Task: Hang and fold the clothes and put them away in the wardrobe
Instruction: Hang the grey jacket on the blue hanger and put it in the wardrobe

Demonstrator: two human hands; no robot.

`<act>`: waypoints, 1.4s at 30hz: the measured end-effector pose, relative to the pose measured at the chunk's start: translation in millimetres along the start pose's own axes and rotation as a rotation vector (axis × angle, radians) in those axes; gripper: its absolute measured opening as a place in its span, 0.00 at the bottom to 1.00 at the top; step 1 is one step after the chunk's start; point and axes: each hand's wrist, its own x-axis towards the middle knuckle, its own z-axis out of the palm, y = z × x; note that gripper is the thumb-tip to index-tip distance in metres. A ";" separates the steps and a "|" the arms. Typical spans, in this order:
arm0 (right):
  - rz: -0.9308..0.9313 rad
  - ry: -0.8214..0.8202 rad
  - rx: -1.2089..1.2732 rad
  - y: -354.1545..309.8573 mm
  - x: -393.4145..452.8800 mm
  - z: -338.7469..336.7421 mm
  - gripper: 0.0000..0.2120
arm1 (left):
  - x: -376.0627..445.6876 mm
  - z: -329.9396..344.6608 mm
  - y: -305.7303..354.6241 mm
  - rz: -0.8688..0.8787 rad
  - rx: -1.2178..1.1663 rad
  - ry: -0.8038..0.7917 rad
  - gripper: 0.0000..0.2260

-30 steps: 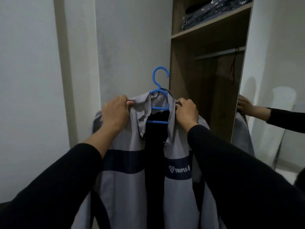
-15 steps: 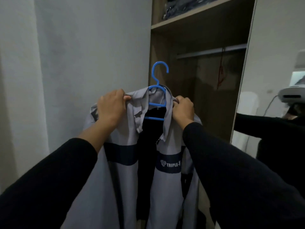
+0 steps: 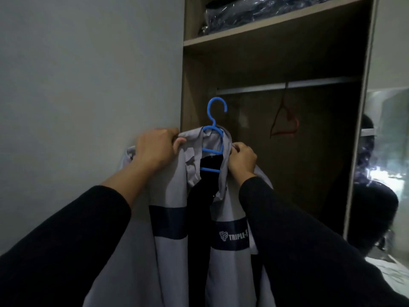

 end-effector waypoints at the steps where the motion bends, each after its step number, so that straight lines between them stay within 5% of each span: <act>1: 0.005 0.011 0.008 -3.6 4.5 0.3 0.15 | 5.9 4.6 2.5 -0.004 -0.012 0.009 0.13; 8: -0.152 0.034 -0.047 -31.6 34.4 -7.6 0.15 | 51.2 24.6 26.3 -0.060 -0.063 0.072 0.13; 14: -0.417 0.271 -0.591 -50.0 73.0 -57.6 0.15 | 102.8 37.3 54.2 -0.114 -0.102 0.092 0.12; 20: -0.174 0.303 -0.832 -45.2 103.9 -98.6 0.17 | 145.5 46.0 89.9 -0.135 -0.099 0.098 0.12; 26: 0.070 0.251 -0.724 -33.4 114.8 -114.0 0.15 | 175.6 61.0 113.9 -0.193 -0.123 0.052 0.11; 42: 0.181 0.144 -0.446 -33.8 116.1 -87.0 0.15 | 208.2 93.7 152.2 -0.263 -0.175 -0.035 0.12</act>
